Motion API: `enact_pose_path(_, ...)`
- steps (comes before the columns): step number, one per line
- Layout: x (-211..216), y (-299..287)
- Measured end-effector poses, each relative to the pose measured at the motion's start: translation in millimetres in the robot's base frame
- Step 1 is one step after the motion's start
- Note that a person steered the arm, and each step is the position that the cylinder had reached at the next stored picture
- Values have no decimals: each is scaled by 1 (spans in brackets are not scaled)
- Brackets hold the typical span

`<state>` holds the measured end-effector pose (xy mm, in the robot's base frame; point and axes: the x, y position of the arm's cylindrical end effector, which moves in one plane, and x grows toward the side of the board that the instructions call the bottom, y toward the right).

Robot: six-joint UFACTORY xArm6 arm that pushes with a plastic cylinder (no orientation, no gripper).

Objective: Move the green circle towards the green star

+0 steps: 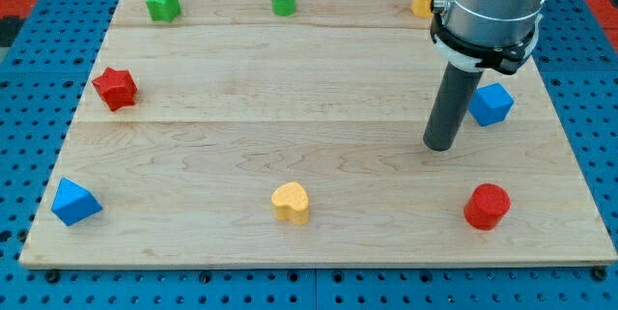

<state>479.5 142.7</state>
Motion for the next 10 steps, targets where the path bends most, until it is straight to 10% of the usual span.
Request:
enact_pose_path(5,-74,-34)
enact_pose_path(9,-287,-68)
enact_pose_path(10,-287,-118)
